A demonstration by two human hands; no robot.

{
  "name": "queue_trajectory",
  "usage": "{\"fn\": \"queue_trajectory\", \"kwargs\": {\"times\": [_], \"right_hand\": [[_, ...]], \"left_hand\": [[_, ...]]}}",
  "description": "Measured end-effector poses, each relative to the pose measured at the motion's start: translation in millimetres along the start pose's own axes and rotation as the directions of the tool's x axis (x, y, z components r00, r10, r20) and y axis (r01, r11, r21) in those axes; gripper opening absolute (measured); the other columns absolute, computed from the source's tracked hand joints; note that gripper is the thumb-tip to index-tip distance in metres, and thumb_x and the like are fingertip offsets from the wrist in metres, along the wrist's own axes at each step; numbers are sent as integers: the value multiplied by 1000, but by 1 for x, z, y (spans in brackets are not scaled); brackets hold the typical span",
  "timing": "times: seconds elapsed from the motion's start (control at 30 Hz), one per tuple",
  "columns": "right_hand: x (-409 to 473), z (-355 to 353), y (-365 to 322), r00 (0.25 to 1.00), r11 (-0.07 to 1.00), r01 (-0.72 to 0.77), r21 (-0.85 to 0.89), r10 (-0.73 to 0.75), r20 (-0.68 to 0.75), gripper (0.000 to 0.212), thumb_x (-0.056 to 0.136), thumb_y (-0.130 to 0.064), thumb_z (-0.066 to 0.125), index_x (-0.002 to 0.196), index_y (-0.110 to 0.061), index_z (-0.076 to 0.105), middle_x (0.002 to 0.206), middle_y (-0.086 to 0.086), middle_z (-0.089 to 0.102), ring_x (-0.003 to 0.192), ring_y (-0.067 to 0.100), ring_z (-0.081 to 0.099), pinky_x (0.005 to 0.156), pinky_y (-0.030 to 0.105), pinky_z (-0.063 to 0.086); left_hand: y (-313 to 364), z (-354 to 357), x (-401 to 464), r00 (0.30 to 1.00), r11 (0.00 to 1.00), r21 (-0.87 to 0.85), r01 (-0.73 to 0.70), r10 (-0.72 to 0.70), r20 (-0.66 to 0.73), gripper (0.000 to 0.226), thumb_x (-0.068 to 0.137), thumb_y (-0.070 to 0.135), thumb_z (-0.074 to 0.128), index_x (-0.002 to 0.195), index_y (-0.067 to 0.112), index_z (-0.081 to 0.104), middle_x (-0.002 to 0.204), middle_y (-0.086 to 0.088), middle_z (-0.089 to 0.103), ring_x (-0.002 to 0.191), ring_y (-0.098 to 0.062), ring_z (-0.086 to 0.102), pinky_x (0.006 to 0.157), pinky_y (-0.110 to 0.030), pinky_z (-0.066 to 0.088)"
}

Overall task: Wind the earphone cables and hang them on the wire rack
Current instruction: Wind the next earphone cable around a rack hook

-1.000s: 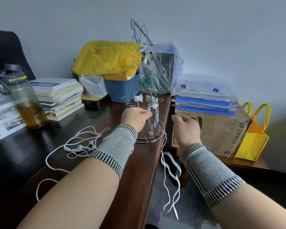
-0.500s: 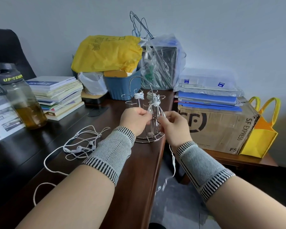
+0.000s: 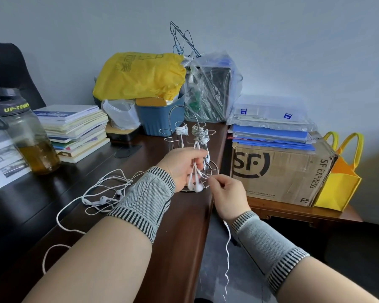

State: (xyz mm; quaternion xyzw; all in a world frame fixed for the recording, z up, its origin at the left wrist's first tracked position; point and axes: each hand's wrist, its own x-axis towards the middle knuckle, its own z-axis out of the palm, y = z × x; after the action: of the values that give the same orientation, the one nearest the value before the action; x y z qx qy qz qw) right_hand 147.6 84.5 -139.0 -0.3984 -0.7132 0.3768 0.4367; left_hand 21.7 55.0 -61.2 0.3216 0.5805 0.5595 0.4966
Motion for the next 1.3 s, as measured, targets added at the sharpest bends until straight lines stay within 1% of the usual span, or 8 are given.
{"fn": "queue_trajectory", "kwargs": {"times": [0.2, 0.33, 0.47, 0.7, 0.87, 1.03, 1.17, 1.3], "right_hand": [[29, -20, -9, 980, 928, -183, 323, 199, -16, 21, 89, -13, 57, 72, -8, 69, 47, -6, 50, 42, 11, 36, 43, 24, 29], [41, -33, -27, 988, 984, -133, 122, 122, 93, 32, 91, -22, 57, 79, 5, 70, 50, 2, 50, 39, 9, 33, 40, 20, 29], [51, -40, -31, 956, 986, -145, -86, 162, 245, 38, 92, -29, 55, 79, 3, 72, 53, 5, 39, 42, 12, 28, 45, 26, 27], [50, -32, -47, 915, 936, -296, 190, 221, 339, 27, 94, -18, 57, 86, 5, 66, 64, 13, 59, 39, 15, 45, 40, 20, 38], [63, -20, -51, 960, 975, -214, 56, 200, 197, 28, 93, -25, 56, 117, -11, 54, 100, 10, 63, 56, 22, 64, 66, 42, 57], [62, -17, -57, 973, 992, -70, -103, 91, 211, 29, 90, -26, 58, 82, -2, 71, 66, 11, 64, 51, 15, 47, 57, 35, 43], [60, -23, -61, 973, 984, -10, -179, 51, 226, 29, 90, -26, 61, 83, -1, 73, 46, -1, 42, 36, 6, 31, 44, 24, 30], [61, -29, -62, 968, 975, -51, -217, 102, 229, 28, 91, -24, 59, 84, -1, 73, 34, -9, 38, 29, 4, 31, 42, 22, 29]], "left_hand": [[-12, -2, 1, 993, 981, 165, -100, 110, -52, 13, 94, 3, 58, 87, 14, 58, 100, -7, 69, 78, -14, 68, 68, -34, 54], [-19, -4, 3, 962, 936, 279, -215, 252, -102, 8, 93, 7, 60, 97, 12, 65, 89, -2, 72, 67, -1, 68, 54, -31, 52], [-21, -10, 2, 926, 930, 255, -263, 318, -204, 5, 86, 11, 69, 88, 7, 73, 67, -2, 68, 62, -9, 63, 57, -34, 51], [-21, -9, 3, 894, 937, 180, -300, 342, -288, 13, 84, 12, 72, 72, 18, 74, 63, 1, 68, 69, -16, 62, 76, -46, 57], [-17, -9, 2, 893, 929, 194, -314, 358, -273, 13, 85, 15, 72, 74, 20, 75, 66, 2, 69, 67, -7, 66, 67, -34, 58], [-18, -7, 6, 892, 916, 232, -327, 381, -246, 11, 87, 24, 71, 80, 18, 77, 82, -33, 66, 65, -29, 57, 55, -30, 50], [-17, -5, 6, 889, 915, 231, -330, 384, -250, 11, 86, 27, 73, 79, 20, 78, 85, -28, 69, 66, -28, 61, 66, -49, 55], [-16, -4, 6, 888, 934, 156, -322, 355, -293, 13, 86, 17, 72, 73, 16, 75, 74, -17, 71, 68, -24, 59, 68, -42, 53]]}}
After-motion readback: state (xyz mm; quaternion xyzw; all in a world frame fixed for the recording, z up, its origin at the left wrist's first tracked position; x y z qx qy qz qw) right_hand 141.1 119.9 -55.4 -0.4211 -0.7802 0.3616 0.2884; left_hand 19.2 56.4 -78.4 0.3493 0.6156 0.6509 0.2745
